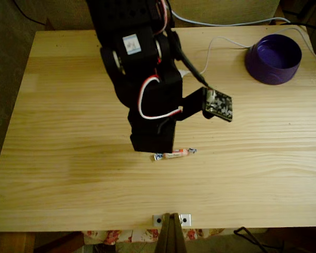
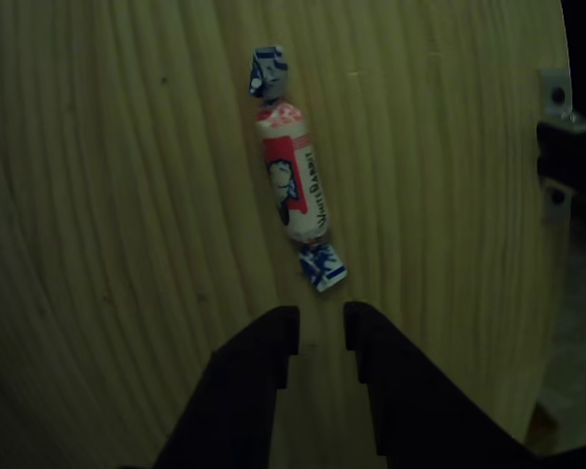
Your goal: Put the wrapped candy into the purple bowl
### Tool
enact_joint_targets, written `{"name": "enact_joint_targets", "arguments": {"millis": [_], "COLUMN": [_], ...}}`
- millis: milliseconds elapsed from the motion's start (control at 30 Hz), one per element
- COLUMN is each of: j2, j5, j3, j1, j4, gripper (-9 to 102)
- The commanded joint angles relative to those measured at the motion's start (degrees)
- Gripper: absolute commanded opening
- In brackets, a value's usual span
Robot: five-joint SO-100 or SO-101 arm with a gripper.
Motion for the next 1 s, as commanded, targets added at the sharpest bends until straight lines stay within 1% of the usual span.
{"name": "enact_joint_targets", "arguments": {"millis": [0, 133, 233, 333, 500, 567, 733, 967], "j2": [-0.5, -3.4, -5.4, -7.1, -9.4, -10.7, -14.8, -16.9], "j5": [-4.0, -5.8, -6.2, -4.4, -0.2, 3.8, 5.6, 4.8], "j3": [-6.9, -9.1, -10.8, -13.1, -15.9, -17.6, -21.3, -19.4], "j1": [-0.1, -0.6, -0.9, -1.6, -3.5, -4.3, -5.4, -4.0], "j4": [2.7, 6.2, 6.8, 6.2, 4.0, 2.7, 1.9, 2.1], "gripper": [9, 9, 9, 16, 21, 22, 21, 19]}}
